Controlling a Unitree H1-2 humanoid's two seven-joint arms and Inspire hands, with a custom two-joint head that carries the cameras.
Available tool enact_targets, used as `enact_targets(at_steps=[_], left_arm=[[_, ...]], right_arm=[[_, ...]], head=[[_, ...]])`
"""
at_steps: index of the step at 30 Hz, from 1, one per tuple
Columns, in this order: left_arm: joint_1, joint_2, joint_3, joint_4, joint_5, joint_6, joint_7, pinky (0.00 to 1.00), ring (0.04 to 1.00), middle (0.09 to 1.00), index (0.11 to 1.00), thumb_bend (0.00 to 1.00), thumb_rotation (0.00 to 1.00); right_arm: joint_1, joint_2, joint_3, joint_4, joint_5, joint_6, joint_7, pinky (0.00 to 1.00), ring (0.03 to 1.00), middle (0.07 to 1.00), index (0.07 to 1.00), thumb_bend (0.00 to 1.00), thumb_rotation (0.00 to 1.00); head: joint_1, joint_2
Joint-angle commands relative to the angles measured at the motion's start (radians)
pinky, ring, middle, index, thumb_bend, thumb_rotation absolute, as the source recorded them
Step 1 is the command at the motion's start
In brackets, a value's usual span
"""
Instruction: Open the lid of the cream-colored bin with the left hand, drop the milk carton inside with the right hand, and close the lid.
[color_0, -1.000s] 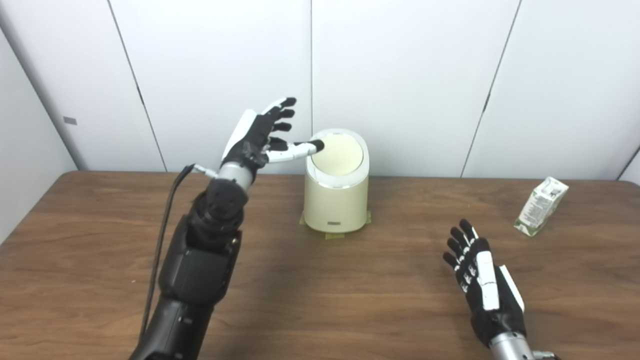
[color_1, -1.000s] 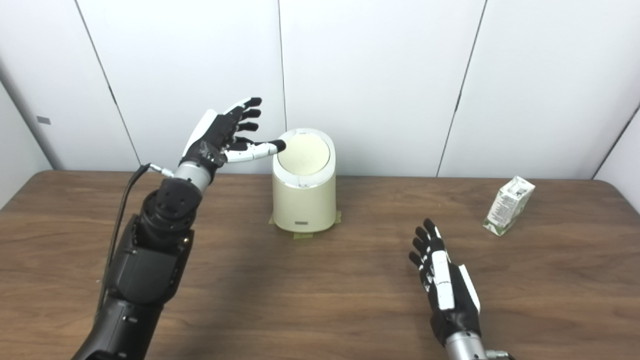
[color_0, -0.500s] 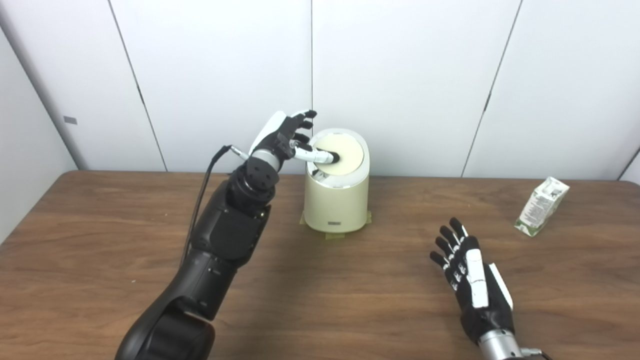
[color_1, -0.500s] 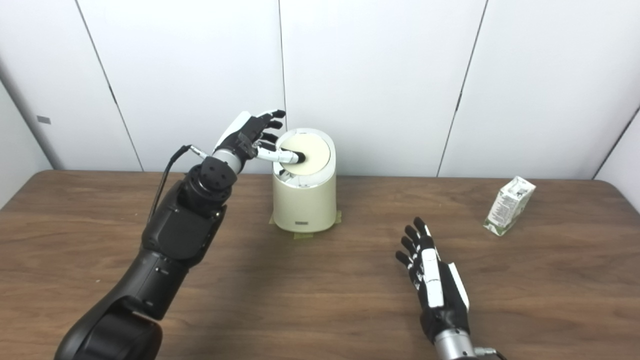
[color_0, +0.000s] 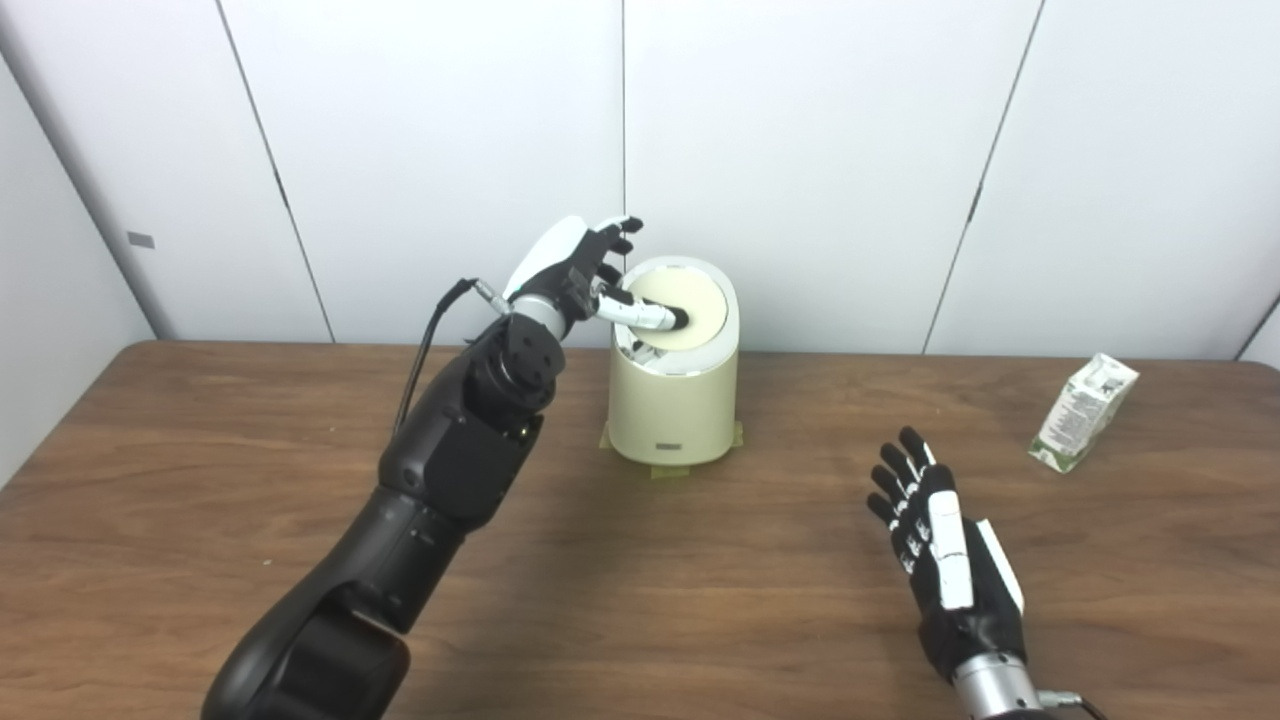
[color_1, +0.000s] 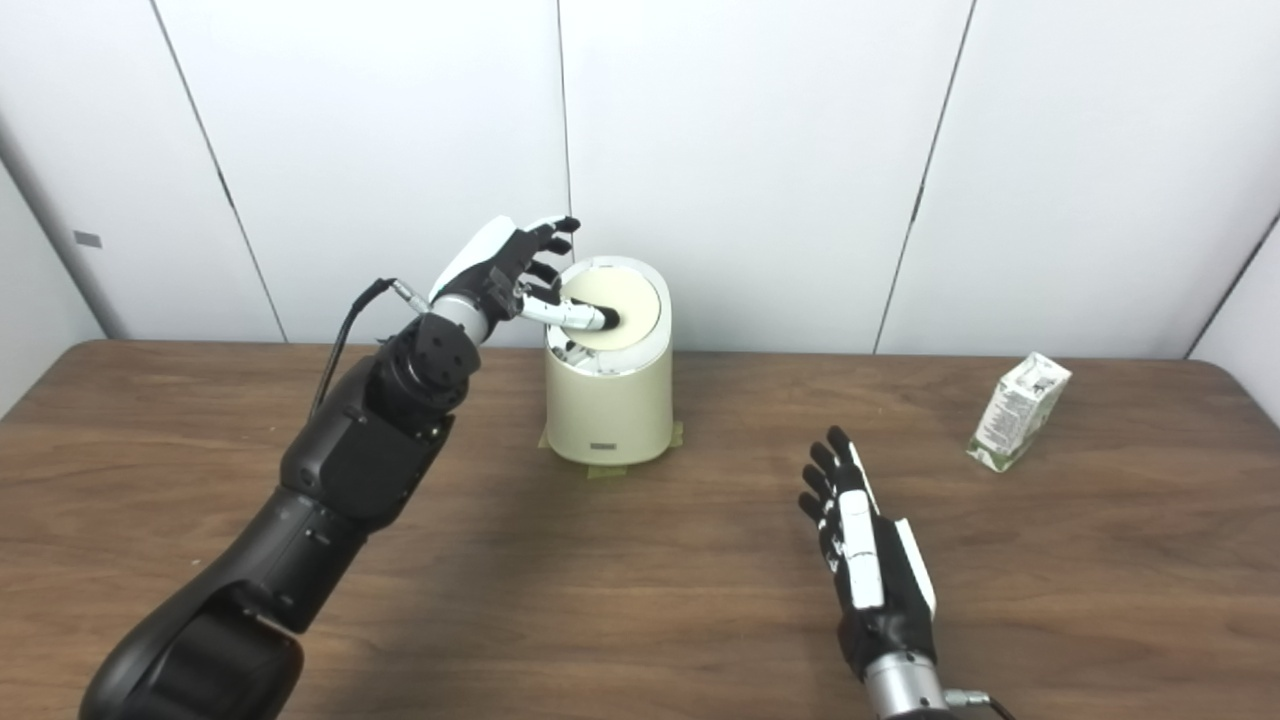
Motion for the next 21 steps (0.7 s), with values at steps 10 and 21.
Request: enact_targets(at_steps=[10, 21], left_arm=[[-0.025, 0.053, -0.071, -0.024, 0.101, -0.040, -0.014, 0.65, 0.775, 0.883, 0.917, 0.81, 0.00], [-0.018, 0.058, -0.122, 0.025, 0.155, -0.062, 0.000, 0.68, 0.823, 0.915, 0.916, 0.82, 0.00]], right_arm=[[-0.037, 0.000, -0.003, -0.047, 0.014, -0.014, 0.006, 0.92, 0.959, 0.969, 0.976, 0.67, 1.00], [-0.039, -0.008, -0.010, -0.039, 0.038, -0.029, 0.011, 0.91, 0.953, 0.966, 0.980, 0.68, 1.00]], head=[[0.003, 0.014], [0.003, 0.013]])
